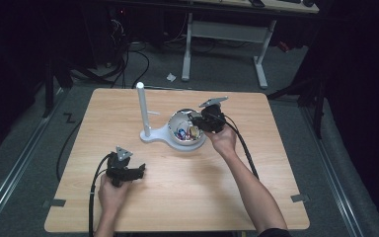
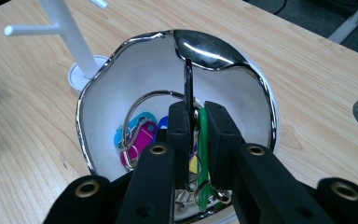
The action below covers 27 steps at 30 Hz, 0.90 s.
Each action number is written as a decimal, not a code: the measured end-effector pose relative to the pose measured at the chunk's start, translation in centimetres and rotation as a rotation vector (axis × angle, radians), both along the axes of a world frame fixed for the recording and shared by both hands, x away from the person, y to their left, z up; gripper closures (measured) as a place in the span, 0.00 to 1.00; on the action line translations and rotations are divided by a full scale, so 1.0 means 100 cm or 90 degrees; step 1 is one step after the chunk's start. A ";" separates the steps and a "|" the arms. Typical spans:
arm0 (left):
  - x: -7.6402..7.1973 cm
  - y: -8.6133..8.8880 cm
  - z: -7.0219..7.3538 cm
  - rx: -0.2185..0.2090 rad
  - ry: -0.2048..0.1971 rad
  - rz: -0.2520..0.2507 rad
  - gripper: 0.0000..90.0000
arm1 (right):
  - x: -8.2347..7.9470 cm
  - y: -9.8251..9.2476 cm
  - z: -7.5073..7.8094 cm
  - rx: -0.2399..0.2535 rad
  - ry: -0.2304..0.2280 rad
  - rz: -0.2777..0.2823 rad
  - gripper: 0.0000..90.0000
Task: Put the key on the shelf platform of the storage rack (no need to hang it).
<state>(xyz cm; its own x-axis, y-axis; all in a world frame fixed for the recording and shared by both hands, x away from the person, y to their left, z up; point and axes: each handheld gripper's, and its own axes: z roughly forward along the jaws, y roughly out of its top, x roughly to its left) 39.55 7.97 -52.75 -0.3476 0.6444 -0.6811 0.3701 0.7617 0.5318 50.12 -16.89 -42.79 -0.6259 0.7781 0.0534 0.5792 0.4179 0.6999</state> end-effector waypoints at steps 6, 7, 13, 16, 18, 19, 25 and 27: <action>0.000 0.001 -0.001 0.007 -0.005 -0.005 0.19 | 0.002 -0.001 -0.005 -0.003 0.010 -0.007 0.91; 0.000 0.001 -0.001 0.007 -0.005 -0.005 0.19 | 0.002 -0.001 -0.006 -0.002 0.012 -0.009 0.91; 0.000 0.000 0.000 0.004 -0.003 -0.002 0.19 | 0.003 -0.002 -0.009 0.004 0.015 -0.013 0.90; 0.000 0.000 0.000 0.004 -0.003 -0.002 0.19 | 0.003 -0.002 -0.011 0.003 0.014 -0.008 0.86; 0.000 0.001 -0.001 0.009 -0.005 -0.007 0.19 | 0.003 -0.003 -0.011 0.002 0.008 -0.006 0.84; 0.000 0.001 -0.001 0.008 -0.005 -0.006 0.19 | 0.002 -0.004 -0.011 0.007 0.002 -0.008 0.83; 0.000 0.001 -0.001 0.011 -0.007 -0.009 0.19 | -0.002 -0.010 -0.007 0.027 -0.008 -0.019 0.71; 0.000 0.001 -0.001 0.010 -0.006 -0.007 0.19 | -0.003 -0.013 -0.006 0.033 -0.013 -0.021 0.68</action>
